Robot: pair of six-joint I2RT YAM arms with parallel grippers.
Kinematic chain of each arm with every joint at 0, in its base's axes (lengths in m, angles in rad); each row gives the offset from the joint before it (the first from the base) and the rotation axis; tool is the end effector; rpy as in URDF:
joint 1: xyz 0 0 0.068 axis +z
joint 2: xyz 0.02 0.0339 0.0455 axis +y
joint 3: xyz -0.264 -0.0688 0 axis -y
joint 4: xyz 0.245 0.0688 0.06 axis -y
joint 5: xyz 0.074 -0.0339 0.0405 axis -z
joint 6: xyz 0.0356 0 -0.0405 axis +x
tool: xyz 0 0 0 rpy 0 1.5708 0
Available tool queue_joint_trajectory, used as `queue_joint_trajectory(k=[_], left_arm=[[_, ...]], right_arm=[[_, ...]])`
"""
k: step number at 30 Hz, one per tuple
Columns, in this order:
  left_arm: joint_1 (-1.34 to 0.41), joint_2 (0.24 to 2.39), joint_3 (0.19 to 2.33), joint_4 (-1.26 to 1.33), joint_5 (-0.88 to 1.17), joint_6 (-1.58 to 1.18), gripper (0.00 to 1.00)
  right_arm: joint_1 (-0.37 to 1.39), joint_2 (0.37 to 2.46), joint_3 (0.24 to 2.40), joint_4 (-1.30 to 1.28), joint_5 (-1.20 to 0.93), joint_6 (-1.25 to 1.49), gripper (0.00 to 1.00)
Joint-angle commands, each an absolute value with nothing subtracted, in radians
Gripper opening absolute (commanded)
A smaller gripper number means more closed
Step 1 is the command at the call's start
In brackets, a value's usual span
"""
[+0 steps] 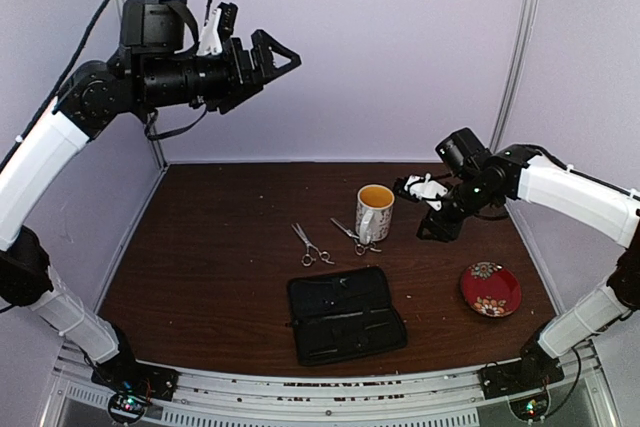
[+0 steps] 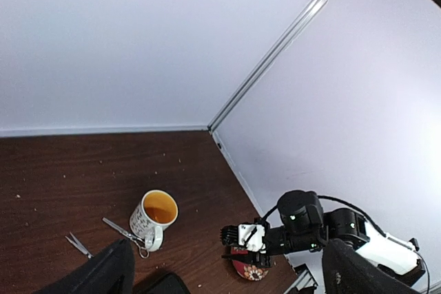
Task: Sort the hair-cutting tools
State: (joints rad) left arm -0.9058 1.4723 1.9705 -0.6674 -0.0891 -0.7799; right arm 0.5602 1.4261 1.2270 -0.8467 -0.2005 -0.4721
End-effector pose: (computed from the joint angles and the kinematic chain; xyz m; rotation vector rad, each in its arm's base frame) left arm 0.1805 -0.2251 0.5276 0.0478 1.8853 -1.1310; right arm 0.2407 0.1593 0.2909 -1.3501 2.2362 0.2933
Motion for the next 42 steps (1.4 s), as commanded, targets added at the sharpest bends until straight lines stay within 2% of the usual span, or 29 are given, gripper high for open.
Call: queue_joint_trajectory(k=[1, 6, 9, 12, 13, 15, 16, 17, 22, 24, 26, 28, 30, 32, 33, 34, 36, 37, 40, 42], left_arm=[[-0.892, 1.474, 1.972, -0.661, 0.008, -0.804, 0.98], [-0.892, 1.44, 1.939, -0.608, -0.023, -0.741, 0.98], [-0.893, 1.424, 1.856, -0.521, -0.053, -0.61, 0.98], [-0.891, 1.399, 1.708, -0.417, -0.265, -0.42, 0.98], [-0.891, 1.392, 1.65, -0.372, -0.313, -0.278, 0.98], [-0.888, 1.402, 1.552, -0.352, -0.466, -0.191, 0.98], [-0.882, 1.419, 1.527, -0.35, -0.499, -0.149, 0.98], [-0.879, 1.438, 1.513, -0.364, -0.544, -0.136, 0.98], [-0.862, 1.526, 1.439, -0.455, -0.583, -0.211, 0.98], [-0.861, 1.532, 1.369, -0.421, -0.669, -0.249, 0.98], [-0.854, 1.582, 1.382, -0.53, -0.796, -0.372, 0.98], [-0.828, 1.648, 1.435, -0.653, -0.755, -0.405, 0.98], [-0.801, 1.704, 1.47, -0.695, -0.6, -0.395, 0.97], [-0.773, 1.751, 1.484, -0.695, -0.442, -0.428, 0.83], [-0.766, 1.769, 1.49, -0.695, -0.391, -0.458, 0.79], [-0.761, 1.788, 1.497, -0.691, -0.35, -0.486, 0.75], [-0.757, 1.823, 1.52, -0.681, -0.252, -0.508, 0.59], [-0.756, 1.842, 1.543, -0.68, -0.21, -0.516, 0.55], [-0.757, 1.901, 1.581, -0.673, -0.131, -0.557, 0.54], [-0.756, 1.946, 1.613, -0.672, -0.095, -0.578, 0.55]], right_arm=[[0.555, 1.435, 1.221, -0.82, -0.183, -0.463, 0.42], [0.554, 1.429, 1.215, -0.813, -0.181, -0.466, 0.42], [0.552, 1.421, 1.223, -0.812, -0.179, -0.466, 0.42], [0.547, 1.41, 1.242, -0.808, -0.177, -0.464, 0.43], [0.542, 1.404, 1.25, -0.806, -0.173, -0.463, 0.44], [0.532, 1.382, 1.249, -0.773, -0.146, -0.453, 0.52], [0.526, 1.369, 1.244, -0.749, -0.131, -0.443, 0.78], [0.517, 1.353, 1.233, -0.71, -0.109, -0.431, 0.97], [0.454, 1.308, 1.195, -0.545, -0.052, -0.311, 1.0], [0.409, 1.316, 1.188, -0.53, -0.123, -0.283, 1.0], [0.35, 1.339, 1.197, -0.549, -0.241, -0.249, 1.0], [0.291, 1.374, 1.213, -0.581, -0.383, -0.23, 1.0], [0.251, 1.399, 1.23, -0.611, -0.488, -0.246, 1.0], [0.244, 1.404, 1.238, -0.637, -0.501, -0.284, 1.0], [0.244, 1.401, 1.242, -0.647, -0.481, -0.295, 1.0], [0.244, 1.391, 1.244, -0.652, -0.444, -0.3, 1.0], [0.244, 1.348, 1.233, -0.628, -0.354, -0.301, 1.0], [0.245, 1.32, 1.224, -0.604, -0.317, -0.296, 1.0], [0.245, 1.247, 1.215, -0.506, -0.183, -0.196, 1.0], [0.242, 1.226, 1.21, -0.502, -0.197, -0.161, 1.0]])
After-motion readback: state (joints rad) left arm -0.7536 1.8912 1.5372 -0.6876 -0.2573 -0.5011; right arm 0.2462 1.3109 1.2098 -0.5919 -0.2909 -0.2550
